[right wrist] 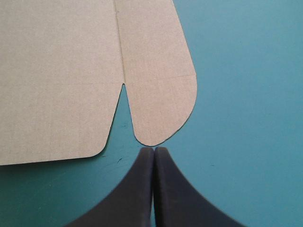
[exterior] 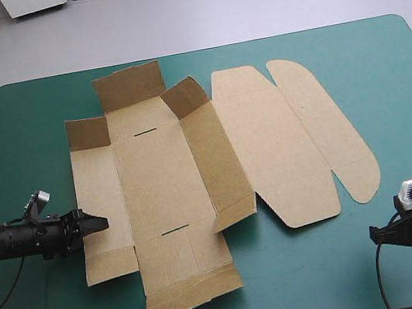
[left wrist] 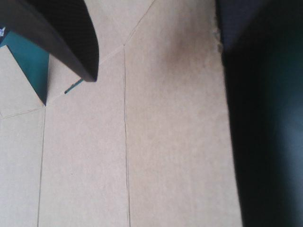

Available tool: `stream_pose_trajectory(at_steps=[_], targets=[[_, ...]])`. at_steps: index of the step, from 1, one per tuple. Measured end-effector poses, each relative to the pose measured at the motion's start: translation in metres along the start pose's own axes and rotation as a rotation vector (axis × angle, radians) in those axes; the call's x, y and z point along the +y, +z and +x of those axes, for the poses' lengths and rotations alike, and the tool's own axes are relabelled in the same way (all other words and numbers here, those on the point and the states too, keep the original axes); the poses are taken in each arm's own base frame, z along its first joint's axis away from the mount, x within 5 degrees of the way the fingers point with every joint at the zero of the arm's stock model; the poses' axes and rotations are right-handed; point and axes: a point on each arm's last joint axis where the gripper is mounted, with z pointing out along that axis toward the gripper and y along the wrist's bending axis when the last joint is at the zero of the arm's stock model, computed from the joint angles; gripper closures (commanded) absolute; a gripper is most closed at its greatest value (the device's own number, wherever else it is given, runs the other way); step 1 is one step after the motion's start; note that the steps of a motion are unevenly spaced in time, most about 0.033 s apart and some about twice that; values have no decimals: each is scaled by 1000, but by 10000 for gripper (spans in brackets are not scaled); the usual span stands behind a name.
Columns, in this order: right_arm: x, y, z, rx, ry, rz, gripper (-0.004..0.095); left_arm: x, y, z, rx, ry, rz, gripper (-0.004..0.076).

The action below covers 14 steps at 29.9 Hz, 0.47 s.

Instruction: Fold the box

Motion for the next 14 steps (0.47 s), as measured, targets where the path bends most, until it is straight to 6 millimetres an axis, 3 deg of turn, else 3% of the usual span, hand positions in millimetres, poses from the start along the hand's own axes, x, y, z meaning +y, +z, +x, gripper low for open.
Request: stream_pose_trajectory(at_steps=[14], targets=[[0,0,1,13,1,1,927,-4,23,-7,50,20,108,272]])
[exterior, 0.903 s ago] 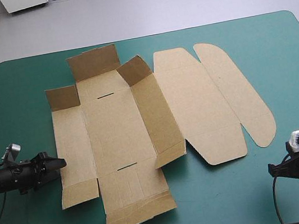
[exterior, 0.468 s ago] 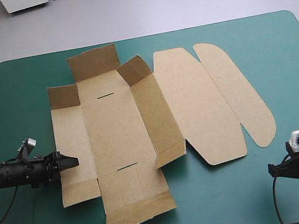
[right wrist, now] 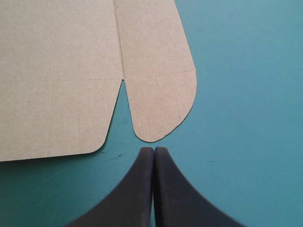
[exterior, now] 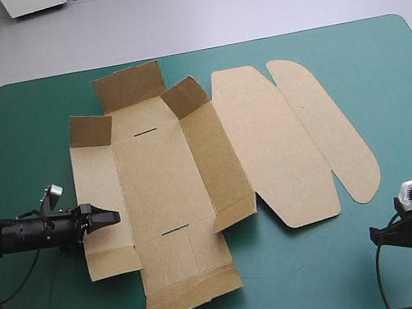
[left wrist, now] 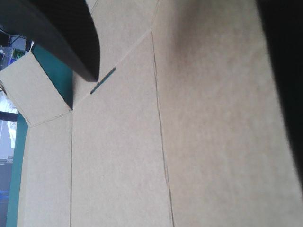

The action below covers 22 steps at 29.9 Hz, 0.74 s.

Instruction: Fold the box

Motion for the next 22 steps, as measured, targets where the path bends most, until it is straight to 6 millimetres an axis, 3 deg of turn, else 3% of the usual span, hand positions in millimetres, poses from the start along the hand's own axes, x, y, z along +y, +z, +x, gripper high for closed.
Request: stream_pose_trajectory(at_steps=[7,10,12,14,15,22], targets=[[0,0,0,0,0,0,927,1,3,-1,2,1,11,339],[0,0,0,0,0,0,927,1,6,-2,9,9,11,406],[0,0,0,0,0,0,927,0,7,-2,14,19,7,521],[0,0,0,0,0,0,927,0,8,-2,18,33,6,694],[0,0,0,0,0,0,927,-1,9,-2,22,44,5,729],[0,0,0,1,0,0,927,-1,9,-2,19,75,4,734]])
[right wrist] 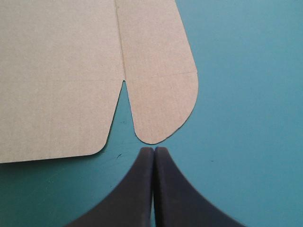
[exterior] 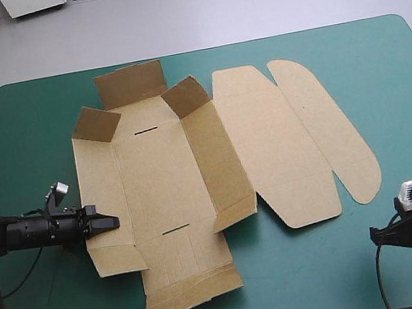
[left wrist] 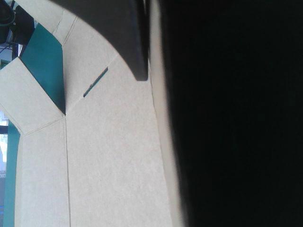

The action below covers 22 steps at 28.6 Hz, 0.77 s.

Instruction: Fold the box

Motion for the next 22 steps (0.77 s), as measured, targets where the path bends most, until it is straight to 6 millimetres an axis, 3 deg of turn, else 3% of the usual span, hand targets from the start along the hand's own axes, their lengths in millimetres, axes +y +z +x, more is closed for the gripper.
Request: stream_pose_trajectory(at_steps=[4,11,17,20,21,22], targets=[[0,0,0,0,0,0,927,-1,-1,-6,4,22,-16,734],[0,0,0,4,0,0,927,-16,-22,-38,-65,131,-75,734],[0,0,0,6,7,1,926,-68,-46,-55,-143,331,-132,734],[0,2,0,15,7,1,927,-105,-49,-57,-132,460,-206,734],[0,5,0,27,9,1,927,-131,-49,-57,-124,552,-276,734],[0,6,-1,31,10,1,927,-142,-49,-58,-126,589,-303,734]])
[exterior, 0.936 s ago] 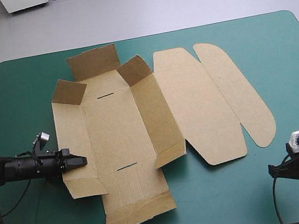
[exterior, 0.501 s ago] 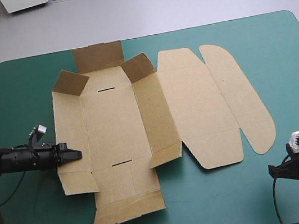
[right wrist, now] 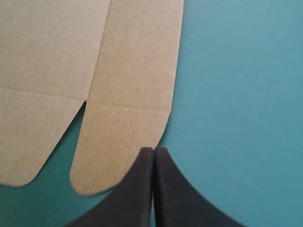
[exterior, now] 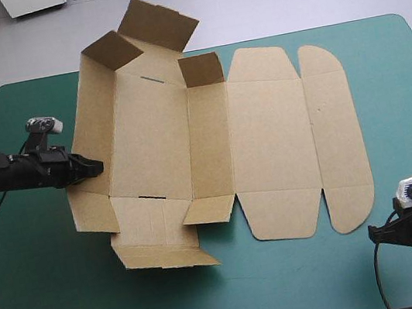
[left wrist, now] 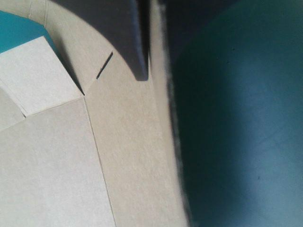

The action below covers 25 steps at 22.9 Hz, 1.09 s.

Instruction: Fold the box

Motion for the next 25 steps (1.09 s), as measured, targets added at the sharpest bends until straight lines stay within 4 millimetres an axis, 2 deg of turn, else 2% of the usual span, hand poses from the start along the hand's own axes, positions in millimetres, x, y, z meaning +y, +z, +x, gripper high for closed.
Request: stream_pose_trajectory(at_steps=[1,2,3,4,5,6,7,8,12,14,20,25], targets=[[0,1,0,2,3,-1,927,-21,-2,-13,5,86,-40,734],[0,1,-1,2,4,-2,927,-29,-3,-18,5,119,-59,734],[1,1,-1,0,8,-5,927,-50,1,-30,4,204,-89,734],[1,2,-1,0,11,-6,927,-58,3,-35,3,242,-104,734],[1,2,-1,-1,12,-7,927,-79,9,-42,12,345,-155,734],[1,2,-1,-2,15,-10,927,-90,13,-44,18,395,-175,734],[2,2,-1,-1,24,-19,927,-105,21,-44,49,499,-261,734],[3,2,-1,-2,33,-28,927,-112,25,-43,84,574,-342,734],[3,2,-1,-1,42,-35,927,-106,20,-46,173,762,-606,734],[4,2,-1,0,46,-40,927,-103,17,-49,172,803,-661,734],[5,2,-1,2,55,-58,927,-106,19,-63,60,930,-721,734],[6,2,-1,5,53,-60,927,-117,36,-59,89,962,-645,734]])
